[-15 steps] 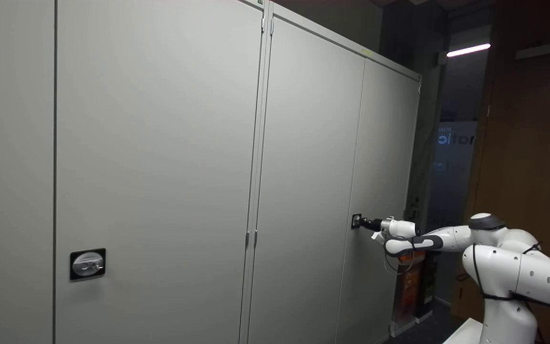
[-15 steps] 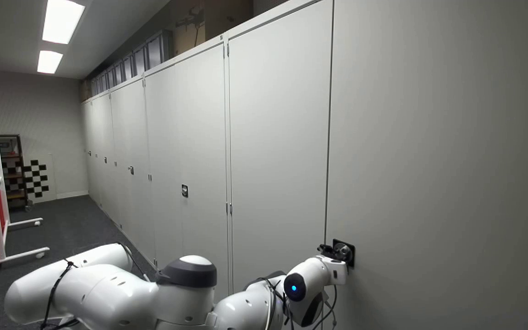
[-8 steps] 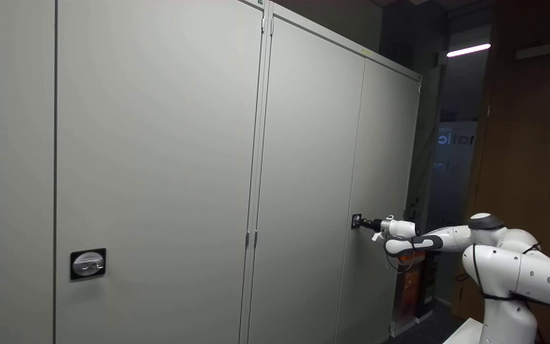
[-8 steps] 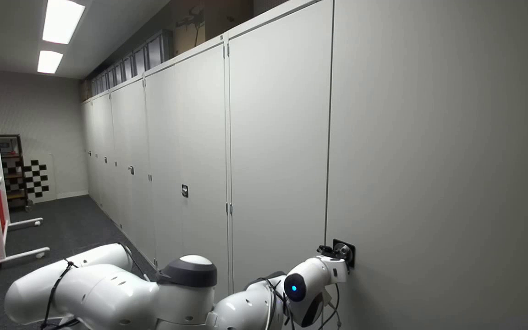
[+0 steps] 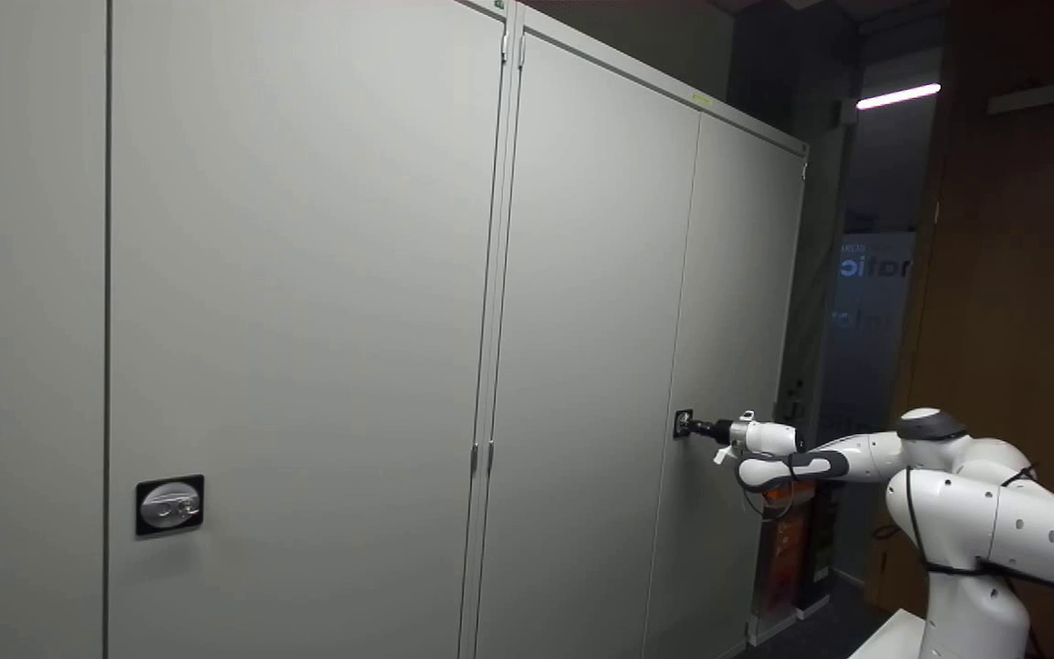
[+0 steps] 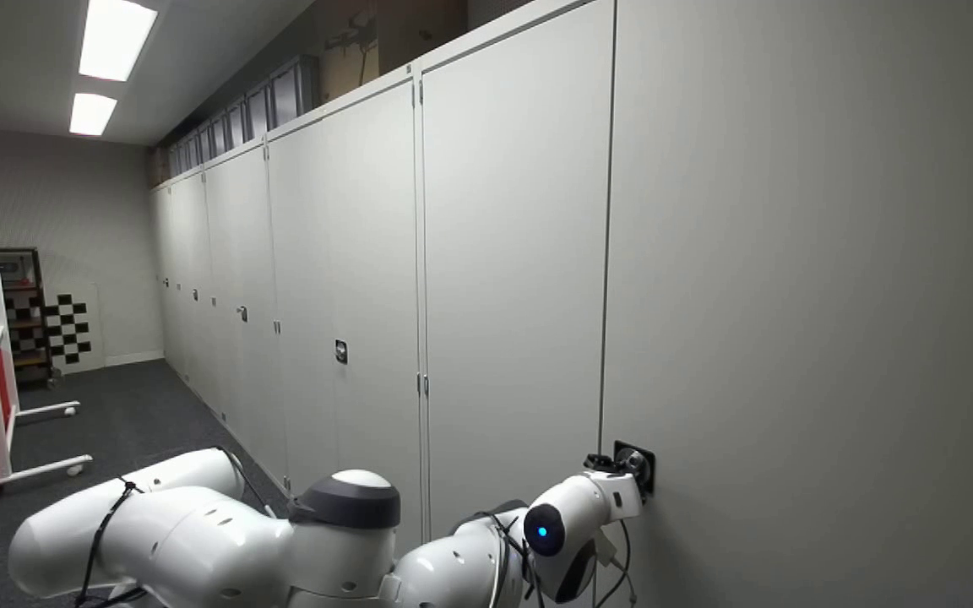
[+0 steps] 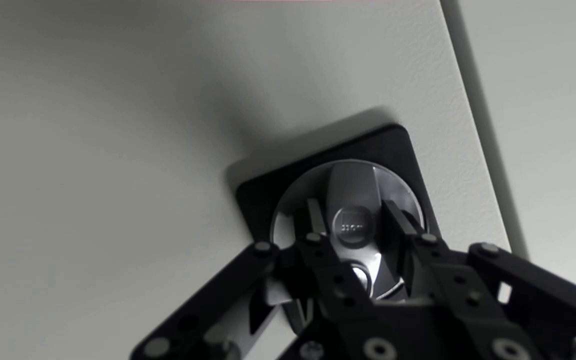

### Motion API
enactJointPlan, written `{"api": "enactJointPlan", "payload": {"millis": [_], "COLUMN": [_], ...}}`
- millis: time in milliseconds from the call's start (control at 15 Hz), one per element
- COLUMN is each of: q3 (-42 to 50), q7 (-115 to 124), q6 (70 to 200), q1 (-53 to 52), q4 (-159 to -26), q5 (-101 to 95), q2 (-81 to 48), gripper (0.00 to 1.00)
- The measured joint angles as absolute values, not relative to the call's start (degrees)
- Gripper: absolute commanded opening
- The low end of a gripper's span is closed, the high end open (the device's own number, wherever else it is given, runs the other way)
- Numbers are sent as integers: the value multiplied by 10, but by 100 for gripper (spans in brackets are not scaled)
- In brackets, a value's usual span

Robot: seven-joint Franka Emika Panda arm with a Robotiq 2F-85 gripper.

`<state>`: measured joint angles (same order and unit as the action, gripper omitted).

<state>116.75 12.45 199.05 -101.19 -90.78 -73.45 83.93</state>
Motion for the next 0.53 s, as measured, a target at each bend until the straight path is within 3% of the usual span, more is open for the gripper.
{"api": "enactJointPlan", "payload": {"millis": [533], "q3": [1169], "q7": [90], "q6": [1992], "q1": [-1013], "q4": [-906], "q5": [-732], "q2": [839], "gripper": [8]}}
